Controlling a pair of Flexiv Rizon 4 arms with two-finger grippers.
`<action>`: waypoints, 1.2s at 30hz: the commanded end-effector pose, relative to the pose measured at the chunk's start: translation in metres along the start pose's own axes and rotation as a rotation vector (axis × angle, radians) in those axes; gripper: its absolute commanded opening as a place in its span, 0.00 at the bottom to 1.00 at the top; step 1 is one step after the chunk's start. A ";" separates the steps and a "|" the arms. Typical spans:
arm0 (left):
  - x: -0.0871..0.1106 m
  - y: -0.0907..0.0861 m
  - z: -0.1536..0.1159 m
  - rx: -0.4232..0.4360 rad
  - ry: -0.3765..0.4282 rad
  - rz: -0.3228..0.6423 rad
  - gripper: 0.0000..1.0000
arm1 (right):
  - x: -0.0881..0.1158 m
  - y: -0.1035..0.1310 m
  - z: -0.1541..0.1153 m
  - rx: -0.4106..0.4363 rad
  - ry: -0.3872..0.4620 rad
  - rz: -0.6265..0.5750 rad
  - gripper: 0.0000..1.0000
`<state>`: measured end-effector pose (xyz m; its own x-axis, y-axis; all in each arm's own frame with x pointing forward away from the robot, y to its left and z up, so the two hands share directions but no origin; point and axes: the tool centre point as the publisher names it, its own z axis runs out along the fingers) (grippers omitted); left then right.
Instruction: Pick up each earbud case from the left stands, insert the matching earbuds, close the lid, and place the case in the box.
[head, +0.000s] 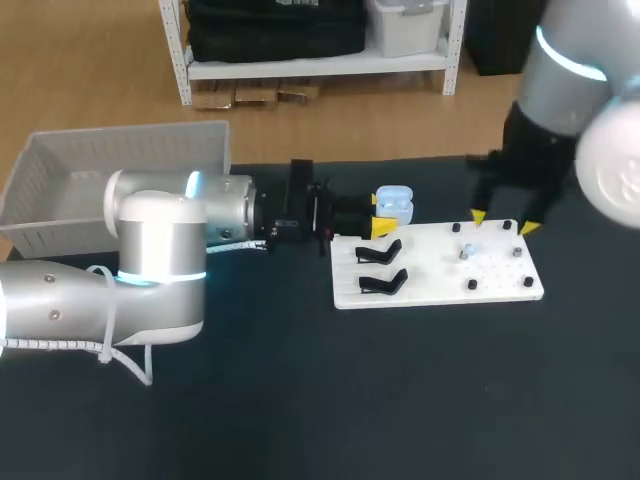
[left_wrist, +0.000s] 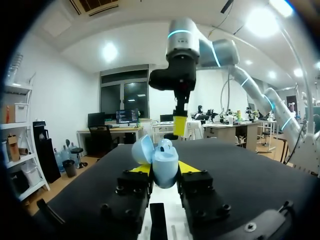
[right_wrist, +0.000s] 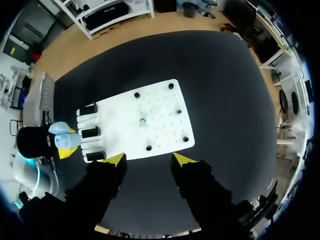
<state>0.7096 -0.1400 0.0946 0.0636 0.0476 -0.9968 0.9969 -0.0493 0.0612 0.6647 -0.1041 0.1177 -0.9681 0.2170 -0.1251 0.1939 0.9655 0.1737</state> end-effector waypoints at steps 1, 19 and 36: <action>0.001 -0.002 0.000 -0.007 -0.003 0.004 0.00 | -0.001 0.000 0.025 -0.084 -0.012 -0.015 0.60; 0.001 -0.002 0.000 -0.007 -0.003 0.004 0.00 | -0.011 0.005 0.066 -0.088 0.034 -0.085 0.48; 0.001 -0.002 0.000 -0.007 -0.003 0.004 0.00 | -0.023 0.009 0.085 -0.115 0.057 -0.074 0.42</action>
<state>0.7096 -0.1400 0.0946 0.0636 0.0476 -0.9968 0.9969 -0.0493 0.0613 0.6986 -0.0888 0.0400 -0.9865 0.1352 -0.0928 0.1050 0.9554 0.2759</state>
